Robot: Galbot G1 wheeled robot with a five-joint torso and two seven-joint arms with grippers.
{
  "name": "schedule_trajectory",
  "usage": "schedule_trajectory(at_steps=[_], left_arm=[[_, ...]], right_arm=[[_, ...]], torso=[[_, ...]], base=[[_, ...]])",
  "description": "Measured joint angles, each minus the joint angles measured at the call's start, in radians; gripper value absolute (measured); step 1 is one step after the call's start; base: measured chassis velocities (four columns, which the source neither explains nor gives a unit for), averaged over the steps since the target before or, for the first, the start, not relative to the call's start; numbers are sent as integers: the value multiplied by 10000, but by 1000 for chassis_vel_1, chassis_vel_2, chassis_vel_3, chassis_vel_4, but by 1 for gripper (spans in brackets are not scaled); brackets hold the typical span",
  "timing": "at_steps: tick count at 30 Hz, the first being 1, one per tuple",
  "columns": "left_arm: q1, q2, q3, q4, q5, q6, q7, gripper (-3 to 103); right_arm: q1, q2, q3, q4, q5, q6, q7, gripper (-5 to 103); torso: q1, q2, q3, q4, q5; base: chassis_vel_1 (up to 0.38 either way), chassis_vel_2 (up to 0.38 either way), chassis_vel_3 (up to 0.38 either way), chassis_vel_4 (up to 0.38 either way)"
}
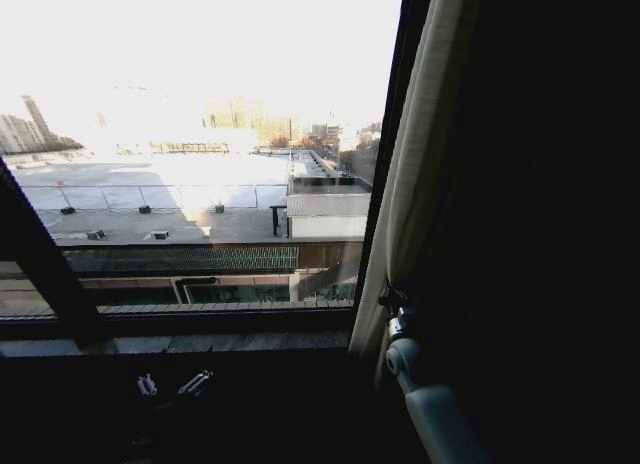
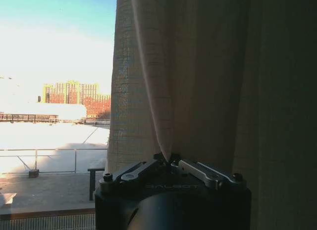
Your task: Open the curtains by pulling them apart, changing their state from closed to fully open.
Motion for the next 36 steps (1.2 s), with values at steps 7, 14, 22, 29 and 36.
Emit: schedule_trajectory(at_steps=[7,14,22,29,36], left_arm=[[36,-9,-8,-30,0,-18,0,100],[44,-19,-1,-43,0,-44,0,100],[50,-29,3,-56,0,-66,0,100],[97,-57,23,-45,-1,-185,28,100],[128,-42,18,-29,-1,-225,22,100]], right_arm=[[-35,8,0,55,41,-23,-6,0],[-110,-42,53,156,51,-29,-4,0],[-129,-47,57,171,32,-14,-2,0],[-81,-70,72,39,-9,86,26,0],[309,-226,759,-515,58,68,33,0]], torso=[[0,0,0,1,0],[0,1,-1,0,-1],[0,0,0,0,2],[0,-1,1,-4,8],[0,1,0,4,-10]], base=[[0,0,0,0],[-95,-95,106,97],[-244,-221,231,222],[-201,-206,200,199],[-2,-9,14,14]])
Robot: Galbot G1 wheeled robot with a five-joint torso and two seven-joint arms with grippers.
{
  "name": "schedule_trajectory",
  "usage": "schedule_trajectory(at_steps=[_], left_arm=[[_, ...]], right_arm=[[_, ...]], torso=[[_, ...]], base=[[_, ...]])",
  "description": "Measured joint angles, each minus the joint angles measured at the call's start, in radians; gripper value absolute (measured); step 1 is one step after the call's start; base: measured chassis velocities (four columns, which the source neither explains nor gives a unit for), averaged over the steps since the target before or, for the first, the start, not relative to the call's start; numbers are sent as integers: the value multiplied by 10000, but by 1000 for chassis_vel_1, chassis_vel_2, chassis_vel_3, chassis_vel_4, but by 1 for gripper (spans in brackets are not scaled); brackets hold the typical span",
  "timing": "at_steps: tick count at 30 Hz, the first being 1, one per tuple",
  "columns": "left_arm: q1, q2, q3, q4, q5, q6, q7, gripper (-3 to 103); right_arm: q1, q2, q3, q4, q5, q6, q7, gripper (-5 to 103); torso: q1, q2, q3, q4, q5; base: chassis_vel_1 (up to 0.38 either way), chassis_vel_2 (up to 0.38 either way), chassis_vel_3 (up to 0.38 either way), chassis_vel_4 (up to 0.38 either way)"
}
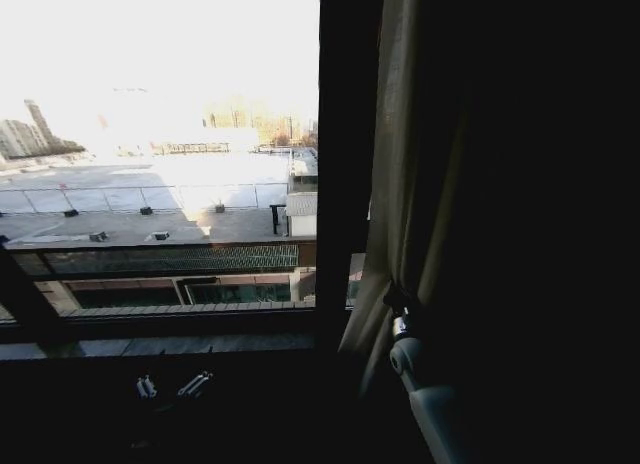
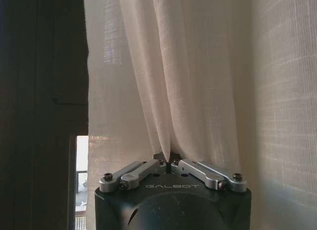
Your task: Open the curtains by pulling them apart, changing their state from closed to fully open.
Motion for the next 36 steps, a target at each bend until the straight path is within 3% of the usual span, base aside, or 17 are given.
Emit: schedule_trajectory(at_steps=[10,22,25,27,29,32,33,35,36], left_arm=[[-31,-19,76,32,-26,-23,4,100],[57,16,-63,112,-224,-203,0,100],[72,19,-72,127,-264,-229,1,100],[54,25,-70,129,-275,-230,1,100],[-17,26,-50,130,-279,-222,0,100],[-63,31,-34,129,-282,-195,-2,100],[-97,39,-23,125,-294,-161,-4,100],[-105,43,-23,112,-311,-135,-4,100],[-110,51,-22,87,-349,-74,-8,100]], right_arm=[[598,-539,1570,-1480,118,-156,551,0],[1443,-681,2398,-3129,166,-182,1295,0],[1217,-720,2348,-2787,189,-247,1148,-3],[895,-735,2151,-2265,302,-377,1011,1],[155,-766,1664,-1022,612,-619,860,12],[-358,-807,1264,-67,870,-804,844,17],[-874,-837,777,923,1135,-990,900,28],[-1117,-847,541,1393,1252,-1095,955,28],[-1410,-852,263,1938,1370,-1201,998,33]], torso=[[-1,0,0,-5,11],[-1,1,-1,-3,7],[0,0,0,-4,12],[0,-1,3,-5,15],[0,-1,2,-6,15],[-1,-1,1,-6,15],[-1,0,1,-5,11],[-1,-1,0,-4,10],[-1,0,0,-2,10]], base=[[21,17,-17,-7],[0,0,0,0],[0,0,0,0],[0,0,0,0],[0,0,0,0],[0,0,0,0],[0,0,0,0],[0,0,0,0],[0,0,0,0]])
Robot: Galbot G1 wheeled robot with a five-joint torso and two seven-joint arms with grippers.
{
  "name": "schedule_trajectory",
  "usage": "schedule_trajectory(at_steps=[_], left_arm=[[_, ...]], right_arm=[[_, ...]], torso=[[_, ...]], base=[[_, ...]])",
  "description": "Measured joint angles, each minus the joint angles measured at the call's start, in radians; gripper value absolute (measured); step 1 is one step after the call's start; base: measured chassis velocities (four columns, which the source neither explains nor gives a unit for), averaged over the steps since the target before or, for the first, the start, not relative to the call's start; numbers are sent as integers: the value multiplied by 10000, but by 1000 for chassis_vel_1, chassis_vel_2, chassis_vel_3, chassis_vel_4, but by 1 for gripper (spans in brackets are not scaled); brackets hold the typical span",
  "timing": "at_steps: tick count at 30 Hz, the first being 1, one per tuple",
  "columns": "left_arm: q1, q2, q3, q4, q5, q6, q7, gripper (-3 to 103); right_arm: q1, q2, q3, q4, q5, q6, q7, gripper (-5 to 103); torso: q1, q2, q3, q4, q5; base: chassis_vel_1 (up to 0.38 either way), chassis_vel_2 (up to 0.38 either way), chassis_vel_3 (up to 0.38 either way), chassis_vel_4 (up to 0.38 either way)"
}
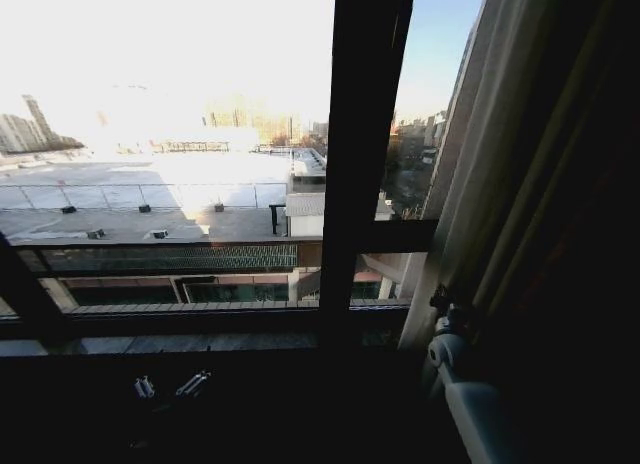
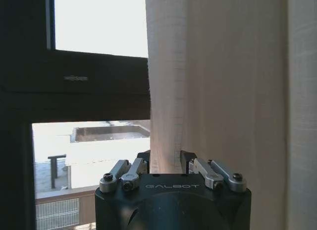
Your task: Open the curtains by pulling them apart, changing their state from closed to fully open.
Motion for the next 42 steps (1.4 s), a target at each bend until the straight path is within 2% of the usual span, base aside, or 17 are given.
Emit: schedule_trajectory(at_steps=[2,4,5,6,7,8,12,14,17,29,42], left_arm=[[-29,36,-7,-67,-155,145,-52,100],[-40,43,-10,-70,-178,169,-58,100],[-72,69,-28,-87,-263,252,-75,100],[-90,104,-38,-110,-354,332,-78,100],[-108,139,-43,-144,-470,433,-83,100],[-108,139,-43,-144,-470,433,-83,100],[-179,316,-52,-278,-840,920,-82,100],[-189,338,-61,-288,-848,985,-79,100],[-179,434,-65,-372,-858,1279,-44,100],[-97,429,-44,-409,-785,1307,68,100],[109,341,-78,-478,-708,898,231,100]], right_arm=[[-708,0,-684,1112,86,-146,88,44],[-828,2,-783,1275,82,-168,88,44],[-1242,23,-1086,1843,-21,-262,47,55],[-1533,52,-1263,2217,-174,-310,-65,55],[-1800,86,-1416,2526,-420,-318,-234,61],[-1800,86,-1416,2526,-420,-318,-234,61],[-2450,249,-1699,3018,-1601,-101,-807,82],[-2483,267,-1705,3032,-1678,-78,-832,82],[-2580,371,-1689,3036,-2017,38,-967,97],[-2669,452,-1974,2967,-2356,188,-1032,100],[-2632,548,-2157,2670,-2860,349,-1073,100]], torso=[[0,0,0,0,-2],[0,-1,1,-1,0],[0,0,0,-1,-2],[0,0,0,-2,-1],[-1,0,0,-2,-2],[-1,0,0,-2,-2],[0,0,-1,-2,-2],[0,0,-1,-2,-1],[0,0,0,-1,0],[-1,0,-1,-2,1],[0,0,0,-2,-1]], base=[[0,0,0,0],[0,0,0,0],[0,0,0,0],[0,0,0,0],[0,0,0,0],[0,0,0,0],[0,0,0,0],[0,0,0,0],[0,0,0,0],[111,107,-111,-106],[301,296,-293,-287]])
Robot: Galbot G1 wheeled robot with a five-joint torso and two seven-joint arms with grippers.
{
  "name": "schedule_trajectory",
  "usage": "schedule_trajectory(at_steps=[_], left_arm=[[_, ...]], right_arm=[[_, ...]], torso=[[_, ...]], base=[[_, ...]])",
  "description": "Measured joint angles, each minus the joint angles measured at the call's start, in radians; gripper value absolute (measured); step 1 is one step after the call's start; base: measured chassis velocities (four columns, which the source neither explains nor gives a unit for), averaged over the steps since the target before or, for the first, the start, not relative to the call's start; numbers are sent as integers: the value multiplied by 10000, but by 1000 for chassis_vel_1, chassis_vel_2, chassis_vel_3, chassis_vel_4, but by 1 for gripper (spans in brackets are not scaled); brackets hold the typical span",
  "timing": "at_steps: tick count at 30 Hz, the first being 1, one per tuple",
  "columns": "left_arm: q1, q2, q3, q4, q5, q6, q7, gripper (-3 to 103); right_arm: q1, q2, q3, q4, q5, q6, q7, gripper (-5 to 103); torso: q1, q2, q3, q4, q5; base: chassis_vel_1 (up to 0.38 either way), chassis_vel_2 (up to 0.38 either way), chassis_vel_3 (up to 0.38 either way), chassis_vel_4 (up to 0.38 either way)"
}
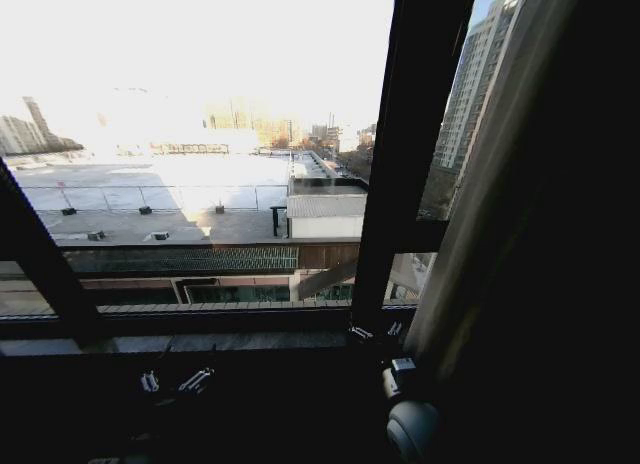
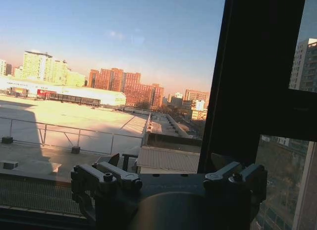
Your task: Open the curtains by pulling them apart, changing their state from closed to fully open.
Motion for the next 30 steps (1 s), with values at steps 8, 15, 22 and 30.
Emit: schedule_trajectory(at_steps=[8,15,22,30], left_arm=[[114,-69,37,-80,223,-182,81,100],[210,-151,81,-147,309,-239,112,100],[263,-217,111,-168,391,-305,135,100],[279,-253,138,-175,482,-347,157,100]], right_arm=[[-69,-33,36,58,-69,67,-28,100],[-114,-70,37,110,-94,84,-49,100],[-109,-102,38,111,-100,109,-86,100],[-72,-84,33,0,-152,143,-183,100]], torso=[[1,0,1,2,1],[0,0,0,0,0],[0,0,0,1,1],[0,1,0,0,2]], base=[[356,362,-338,-366],[357,361,-358,-372],[341,343,-351,-341],[335,373,-336,-379]])
